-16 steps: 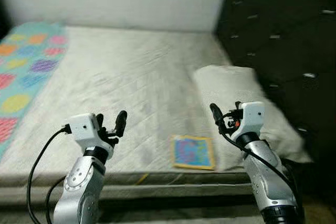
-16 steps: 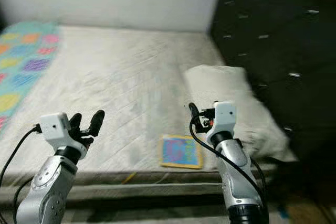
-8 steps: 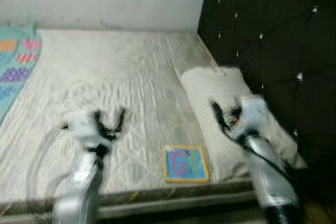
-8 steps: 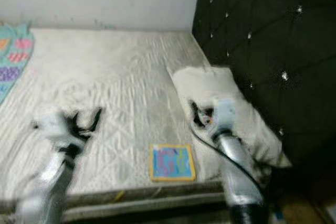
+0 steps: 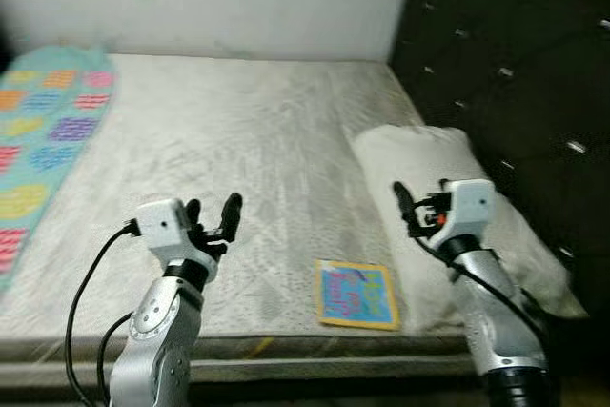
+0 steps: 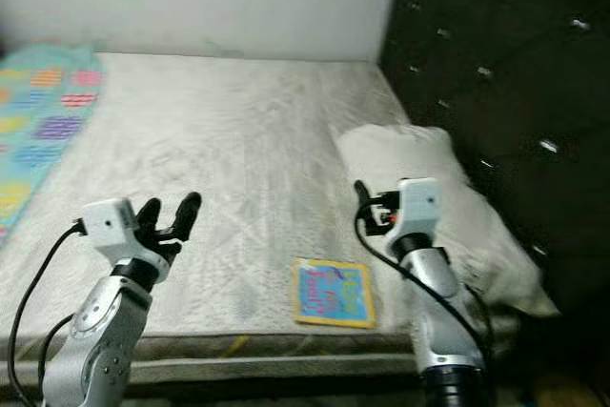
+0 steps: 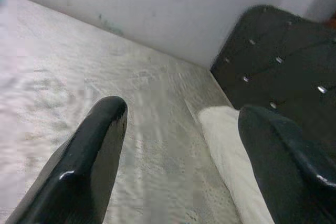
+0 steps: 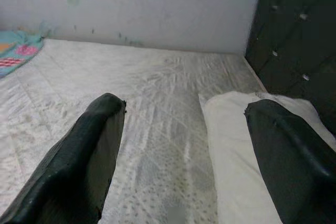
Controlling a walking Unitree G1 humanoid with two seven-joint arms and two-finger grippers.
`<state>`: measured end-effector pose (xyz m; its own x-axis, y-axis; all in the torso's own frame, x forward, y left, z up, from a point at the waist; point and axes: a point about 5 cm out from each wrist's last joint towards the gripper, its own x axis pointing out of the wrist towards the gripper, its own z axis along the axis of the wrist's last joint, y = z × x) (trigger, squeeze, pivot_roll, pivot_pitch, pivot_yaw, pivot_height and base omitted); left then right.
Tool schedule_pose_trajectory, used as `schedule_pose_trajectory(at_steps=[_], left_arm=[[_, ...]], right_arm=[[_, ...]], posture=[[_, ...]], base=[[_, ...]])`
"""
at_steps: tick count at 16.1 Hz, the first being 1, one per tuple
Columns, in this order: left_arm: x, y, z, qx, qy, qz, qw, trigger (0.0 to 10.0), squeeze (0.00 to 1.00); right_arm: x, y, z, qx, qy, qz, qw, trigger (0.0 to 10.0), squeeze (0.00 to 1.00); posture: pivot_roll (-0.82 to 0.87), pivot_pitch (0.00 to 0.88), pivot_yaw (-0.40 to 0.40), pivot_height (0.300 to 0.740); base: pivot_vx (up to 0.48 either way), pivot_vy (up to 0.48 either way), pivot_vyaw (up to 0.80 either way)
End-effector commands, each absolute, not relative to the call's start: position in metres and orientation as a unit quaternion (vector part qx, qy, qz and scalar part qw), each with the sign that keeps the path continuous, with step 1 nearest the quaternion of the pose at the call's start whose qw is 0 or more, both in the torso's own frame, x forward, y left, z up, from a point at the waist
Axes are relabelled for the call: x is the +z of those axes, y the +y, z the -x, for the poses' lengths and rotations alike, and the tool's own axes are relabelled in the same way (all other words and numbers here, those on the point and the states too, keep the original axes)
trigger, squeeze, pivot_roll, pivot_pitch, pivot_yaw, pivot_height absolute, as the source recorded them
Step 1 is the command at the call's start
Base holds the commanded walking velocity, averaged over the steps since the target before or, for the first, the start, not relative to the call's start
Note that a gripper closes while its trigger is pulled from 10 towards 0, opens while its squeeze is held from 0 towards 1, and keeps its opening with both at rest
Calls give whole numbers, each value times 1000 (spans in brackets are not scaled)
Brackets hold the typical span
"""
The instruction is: Clean up the room
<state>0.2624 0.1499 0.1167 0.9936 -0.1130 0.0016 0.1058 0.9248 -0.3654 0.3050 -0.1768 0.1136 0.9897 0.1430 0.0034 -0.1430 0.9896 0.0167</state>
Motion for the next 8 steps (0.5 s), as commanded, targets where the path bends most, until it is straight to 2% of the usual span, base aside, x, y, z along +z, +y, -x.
schedule_pose_trajectory(at_steps=[1,8], left_arm=[[116,156,-263,-45,11,182,982,10000,0],[117,155,-264,-40,9,186,982,10000,0]], right_arm=[[114,-170,-306,83,-2,-11,996,10000,0],[115,-168,-307,89,-2,-4,996,10000,0]], posture=[[-69,0,-37,740],[-74,0,-41,740]], base=[[0,480,0],[0,480,0]])
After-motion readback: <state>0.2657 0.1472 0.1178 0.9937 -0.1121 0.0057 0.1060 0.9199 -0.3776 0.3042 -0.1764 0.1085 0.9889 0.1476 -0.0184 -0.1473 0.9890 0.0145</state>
